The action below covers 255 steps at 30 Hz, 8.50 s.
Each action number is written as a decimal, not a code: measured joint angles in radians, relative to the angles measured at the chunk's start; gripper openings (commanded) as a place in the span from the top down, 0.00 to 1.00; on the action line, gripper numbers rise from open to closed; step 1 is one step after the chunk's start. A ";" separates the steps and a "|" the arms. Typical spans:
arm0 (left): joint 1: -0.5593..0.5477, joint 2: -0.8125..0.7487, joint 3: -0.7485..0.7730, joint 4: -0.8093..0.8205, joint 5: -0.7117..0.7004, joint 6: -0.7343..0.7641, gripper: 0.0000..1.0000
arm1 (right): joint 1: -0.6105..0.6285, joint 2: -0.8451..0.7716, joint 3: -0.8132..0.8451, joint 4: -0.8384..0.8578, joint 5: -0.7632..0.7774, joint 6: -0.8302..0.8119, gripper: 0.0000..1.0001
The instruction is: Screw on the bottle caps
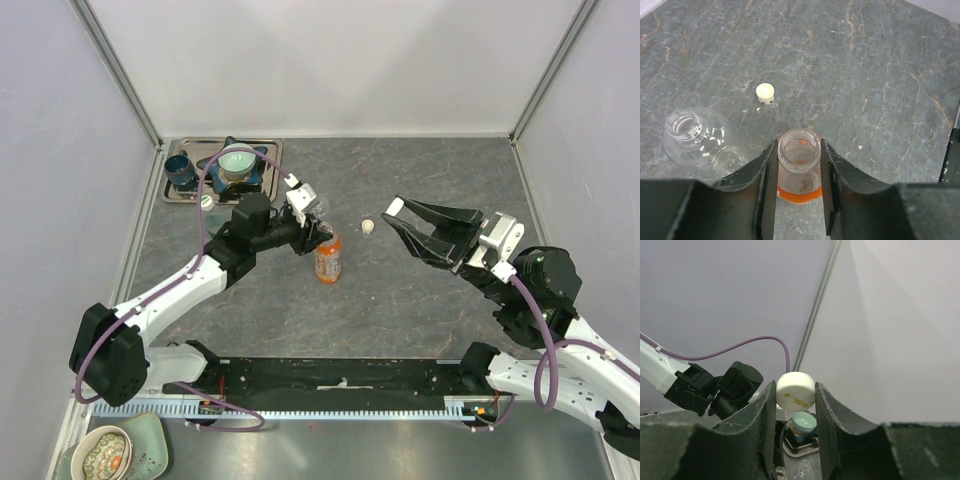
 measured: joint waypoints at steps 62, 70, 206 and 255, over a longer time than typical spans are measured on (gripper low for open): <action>-0.509 0.549 0.547 -0.838 -0.243 0.330 0.01 | 0.000 -0.022 0.084 -0.137 0.370 0.025 0.64; -0.509 0.246 0.410 -0.897 -0.281 0.323 0.01 | 0.000 0.004 0.119 -0.166 0.361 0.031 0.63; -0.248 -0.509 0.195 -0.980 -0.159 0.500 0.57 | -0.013 0.595 0.757 -1.258 -0.503 -0.137 0.66; -0.172 -0.467 0.370 -1.125 -0.376 0.354 0.67 | -0.052 0.672 0.668 -0.765 -0.399 0.521 0.95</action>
